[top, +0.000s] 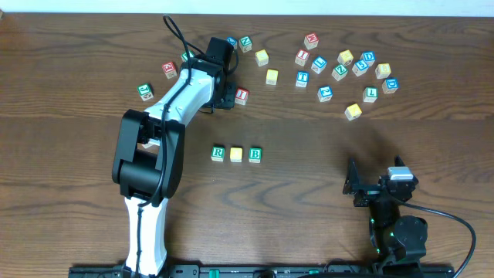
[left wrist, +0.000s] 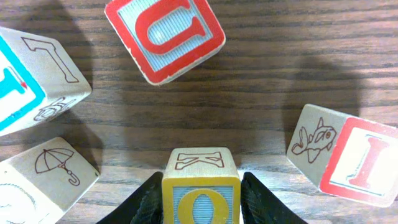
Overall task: Spell out ROBOT
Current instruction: 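Lift the yellow O block and carry it toward the B block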
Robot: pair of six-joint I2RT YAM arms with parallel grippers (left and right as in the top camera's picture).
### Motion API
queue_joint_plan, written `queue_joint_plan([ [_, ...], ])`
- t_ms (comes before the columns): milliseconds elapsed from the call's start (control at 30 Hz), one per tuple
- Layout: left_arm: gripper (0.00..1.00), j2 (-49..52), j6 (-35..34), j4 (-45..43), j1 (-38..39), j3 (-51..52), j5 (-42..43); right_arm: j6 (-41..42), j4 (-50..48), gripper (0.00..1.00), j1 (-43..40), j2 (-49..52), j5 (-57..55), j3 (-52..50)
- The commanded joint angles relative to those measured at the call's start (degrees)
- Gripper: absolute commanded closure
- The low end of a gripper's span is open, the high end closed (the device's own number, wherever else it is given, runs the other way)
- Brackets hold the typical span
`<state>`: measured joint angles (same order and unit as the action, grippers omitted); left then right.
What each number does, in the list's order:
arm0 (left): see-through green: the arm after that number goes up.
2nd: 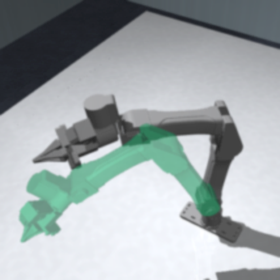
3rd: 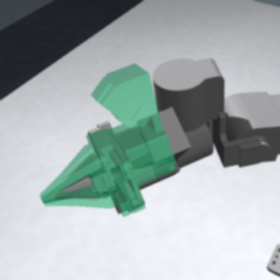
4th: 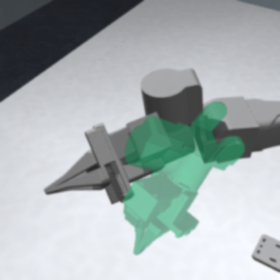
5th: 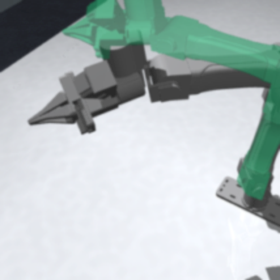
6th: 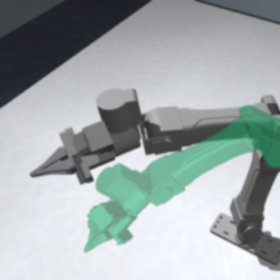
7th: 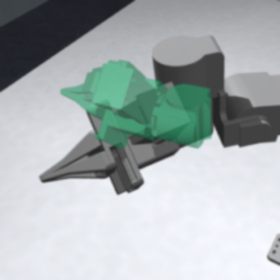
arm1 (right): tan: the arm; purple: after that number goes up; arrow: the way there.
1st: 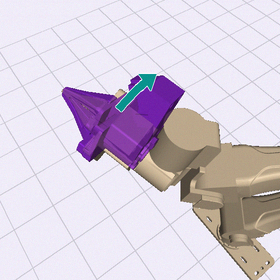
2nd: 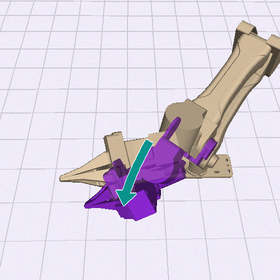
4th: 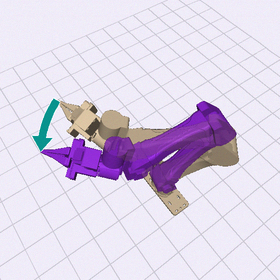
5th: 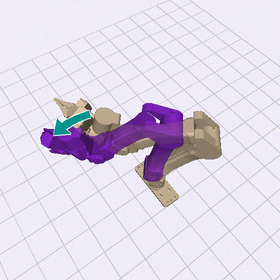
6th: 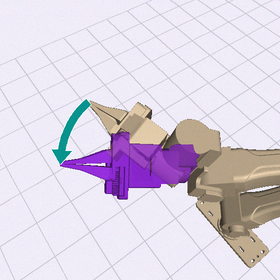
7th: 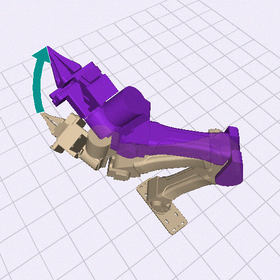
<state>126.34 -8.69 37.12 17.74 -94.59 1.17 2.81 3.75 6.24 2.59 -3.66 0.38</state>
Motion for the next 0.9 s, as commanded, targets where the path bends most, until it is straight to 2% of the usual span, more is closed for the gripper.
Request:
queue_joint_plan([
  [0,0.60,0.9,0.5,0.5,-0.1,-1.7,-0.3,0.8,0.2,0.01,0.3,0.0,-0.5,-0.1],
  [100,0.61,0.9,0.5,0.5,-0.1,-1.7,-0.3,0.8,0.2,0.01,0.3,0.0,-0.5,-0.1],
  [300,0.78,0.9,0.5,0.5,-0.1,-1.7,-0.3,0.8,0.2,0.01,0.3,0.0,-0.5,-0.1],
  [867,0.78,-1.4,1.2,0.3,-0.1,-1.8,-0.3,0.8,0.2,0.01,0.3,0.0,-0.5,-0.1],
])
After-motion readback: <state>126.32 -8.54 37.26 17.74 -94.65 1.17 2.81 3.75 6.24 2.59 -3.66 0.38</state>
